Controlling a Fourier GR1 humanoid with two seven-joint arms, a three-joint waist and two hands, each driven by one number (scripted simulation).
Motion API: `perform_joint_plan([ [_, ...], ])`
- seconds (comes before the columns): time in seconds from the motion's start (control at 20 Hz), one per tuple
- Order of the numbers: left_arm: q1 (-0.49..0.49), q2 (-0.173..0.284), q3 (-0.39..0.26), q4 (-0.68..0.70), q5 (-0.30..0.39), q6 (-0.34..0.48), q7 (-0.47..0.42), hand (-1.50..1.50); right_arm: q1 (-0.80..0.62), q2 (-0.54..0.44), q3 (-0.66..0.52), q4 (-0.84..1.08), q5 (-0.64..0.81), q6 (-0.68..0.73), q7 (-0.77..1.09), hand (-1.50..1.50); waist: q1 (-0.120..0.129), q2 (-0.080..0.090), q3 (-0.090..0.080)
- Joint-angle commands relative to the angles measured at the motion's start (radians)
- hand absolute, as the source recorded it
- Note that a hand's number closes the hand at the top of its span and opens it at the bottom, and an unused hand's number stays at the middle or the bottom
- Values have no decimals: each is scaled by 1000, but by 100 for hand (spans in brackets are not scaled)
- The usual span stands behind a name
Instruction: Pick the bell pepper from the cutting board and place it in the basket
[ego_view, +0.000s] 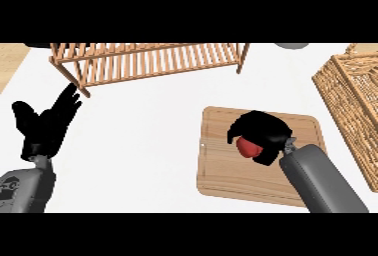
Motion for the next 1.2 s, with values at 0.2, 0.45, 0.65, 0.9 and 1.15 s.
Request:
perform_joint_plan([
  [0.2,33,9,20,-62,19,-52,27,0,14,18,-17,5,70,-22,-47,150,0,2,3],
  [0.45,-26,-2,22,-32,10,-17,52,0,-26,134,-112,92,80,-18,190,150,3,6,3],
  [0.65,8,8,35,-35,7,-15,30,0,-25,183,-410,102,2,-82,533,150,-55,18,6],
  [0.9,1,5,31,-50,10,-20,20,0,-101,263,-610,111,-51,-232,874,150,-10,26,6],
  [1.15,-18,-14,-15,-51,7,-47,38,0,-260,265,-690,76,-130,-554,1109,150,77,24,8],
])
